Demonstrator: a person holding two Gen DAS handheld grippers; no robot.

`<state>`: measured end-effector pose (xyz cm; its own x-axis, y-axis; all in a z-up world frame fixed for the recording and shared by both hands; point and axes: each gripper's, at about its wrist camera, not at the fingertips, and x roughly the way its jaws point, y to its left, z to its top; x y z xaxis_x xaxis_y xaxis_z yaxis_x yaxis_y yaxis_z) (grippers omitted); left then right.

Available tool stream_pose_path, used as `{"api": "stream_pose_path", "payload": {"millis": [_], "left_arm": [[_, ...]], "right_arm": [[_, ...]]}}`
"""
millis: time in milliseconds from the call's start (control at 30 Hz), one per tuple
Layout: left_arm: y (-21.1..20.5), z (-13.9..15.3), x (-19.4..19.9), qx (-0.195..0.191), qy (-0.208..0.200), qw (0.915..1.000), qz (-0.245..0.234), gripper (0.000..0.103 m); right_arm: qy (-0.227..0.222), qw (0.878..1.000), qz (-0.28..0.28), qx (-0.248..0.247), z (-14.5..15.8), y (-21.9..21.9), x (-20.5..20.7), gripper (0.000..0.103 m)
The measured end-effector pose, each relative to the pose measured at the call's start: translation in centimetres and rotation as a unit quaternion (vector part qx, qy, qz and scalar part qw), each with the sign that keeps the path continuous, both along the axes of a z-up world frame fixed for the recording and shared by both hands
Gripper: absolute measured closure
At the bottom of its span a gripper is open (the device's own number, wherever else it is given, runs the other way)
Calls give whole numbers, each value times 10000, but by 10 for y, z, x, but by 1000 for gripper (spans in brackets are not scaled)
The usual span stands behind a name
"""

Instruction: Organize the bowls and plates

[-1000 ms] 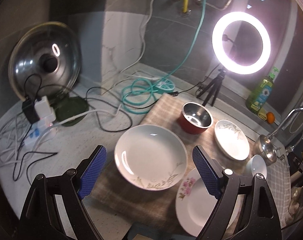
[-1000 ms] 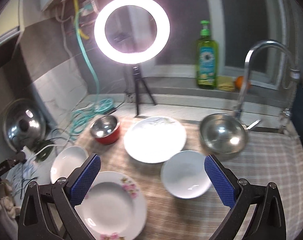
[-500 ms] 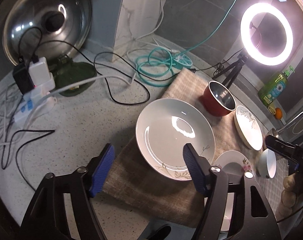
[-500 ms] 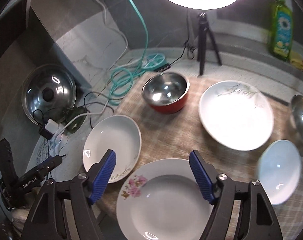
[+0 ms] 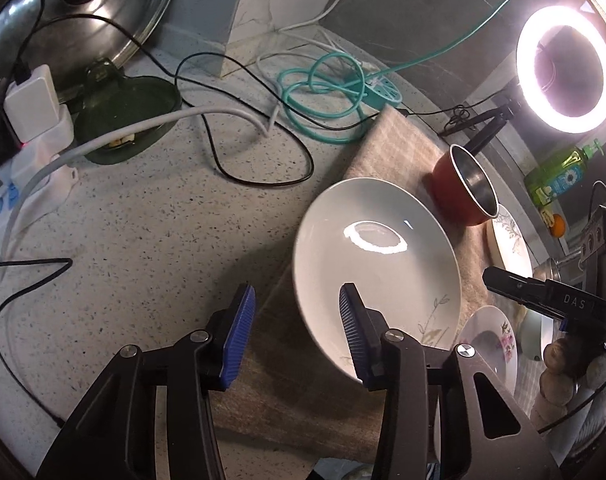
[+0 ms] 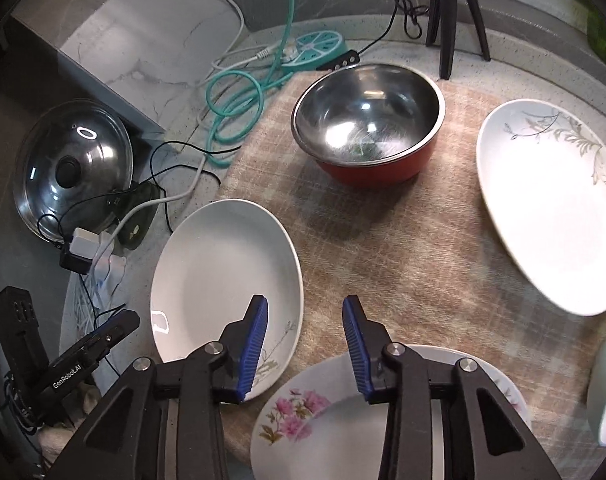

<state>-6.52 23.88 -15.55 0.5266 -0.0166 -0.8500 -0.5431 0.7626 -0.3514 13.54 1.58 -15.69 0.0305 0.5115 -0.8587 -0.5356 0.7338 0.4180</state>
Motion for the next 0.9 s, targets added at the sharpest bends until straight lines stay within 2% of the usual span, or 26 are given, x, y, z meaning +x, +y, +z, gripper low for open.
{"api": "stream_pose_path", "payload": {"millis": [167, 267, 333, 467, 667, 900], "left_arm": [[1, 7, 2, 23, -66, 10000, -58, 62], [-5, 18, 13, 141, -179, 9996, -186, 62], [-13, 25, 24, 89, -279, 9990, -330, 62], [-42, 31, 50, 141, -387, 9965, -728, 63], [-92, 29, 87, -110, -504, 9902, -1298, 65], [-140, 26, 135, -174, -407, 9827, -1799, 65]], "right_arm": [[-68, 9999, -126, 67, 7, -6, 5, 70], [-175, 9994, -288, 114, 19, -24, 13, 71], [-295, 9988, -392, 92, 26, -37, 20, 71], [-535, 9964, -656, 4, 40, -75, 43, 71], [-690, 9907, -1147, -223, 48, -131, 78, 71], [-781, 9879, -1243, -501, 49, -160, 113, 71]]}}
